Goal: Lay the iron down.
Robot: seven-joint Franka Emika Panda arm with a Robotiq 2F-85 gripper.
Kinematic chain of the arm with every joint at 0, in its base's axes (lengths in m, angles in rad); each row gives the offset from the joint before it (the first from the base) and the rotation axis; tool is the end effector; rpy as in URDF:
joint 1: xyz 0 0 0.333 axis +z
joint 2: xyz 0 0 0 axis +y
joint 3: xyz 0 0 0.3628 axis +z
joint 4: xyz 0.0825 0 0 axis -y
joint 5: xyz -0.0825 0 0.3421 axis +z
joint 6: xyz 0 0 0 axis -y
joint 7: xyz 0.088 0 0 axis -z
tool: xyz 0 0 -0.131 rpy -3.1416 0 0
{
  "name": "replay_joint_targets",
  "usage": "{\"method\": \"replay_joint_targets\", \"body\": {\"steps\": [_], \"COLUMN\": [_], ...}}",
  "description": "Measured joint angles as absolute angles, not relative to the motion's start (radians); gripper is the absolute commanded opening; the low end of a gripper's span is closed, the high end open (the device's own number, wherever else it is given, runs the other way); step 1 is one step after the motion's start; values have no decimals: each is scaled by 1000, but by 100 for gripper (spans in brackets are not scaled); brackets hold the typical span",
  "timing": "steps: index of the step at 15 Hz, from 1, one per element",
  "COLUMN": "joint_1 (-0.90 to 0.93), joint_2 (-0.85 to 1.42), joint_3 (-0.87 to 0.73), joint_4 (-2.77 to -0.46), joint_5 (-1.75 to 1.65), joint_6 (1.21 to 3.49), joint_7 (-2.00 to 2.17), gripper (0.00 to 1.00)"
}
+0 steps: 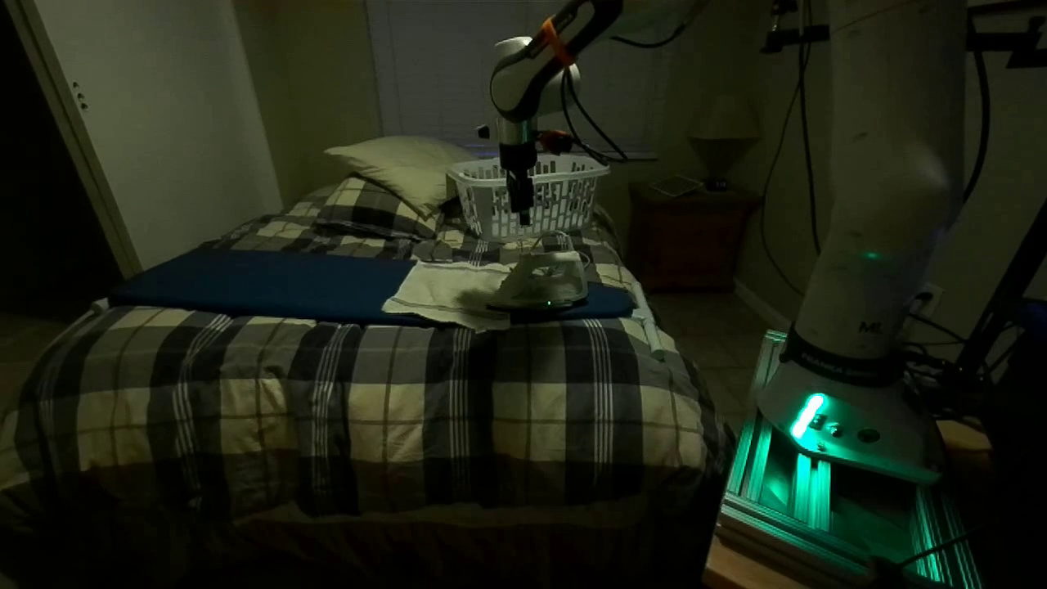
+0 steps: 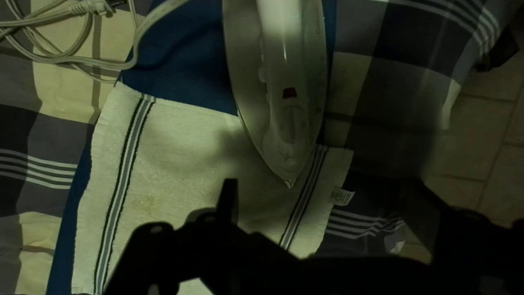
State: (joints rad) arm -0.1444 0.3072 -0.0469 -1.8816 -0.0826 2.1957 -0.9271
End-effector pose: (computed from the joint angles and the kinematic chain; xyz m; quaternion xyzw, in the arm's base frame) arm 0.5925 -0.1171 0.3929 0.9230 0.3827 -0.0186 0.0363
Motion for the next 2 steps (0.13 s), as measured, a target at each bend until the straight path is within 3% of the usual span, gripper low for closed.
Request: {"method": "replay_joint_targets", "body": {"steps": [2], "joint_1": [-148], "joint_2": [310], "joint_3": [-48], "joint_4": [-1882], "joint_5": [-83], "joint_6": [2196], "joint_7": [-928], "gripper": [100]}}
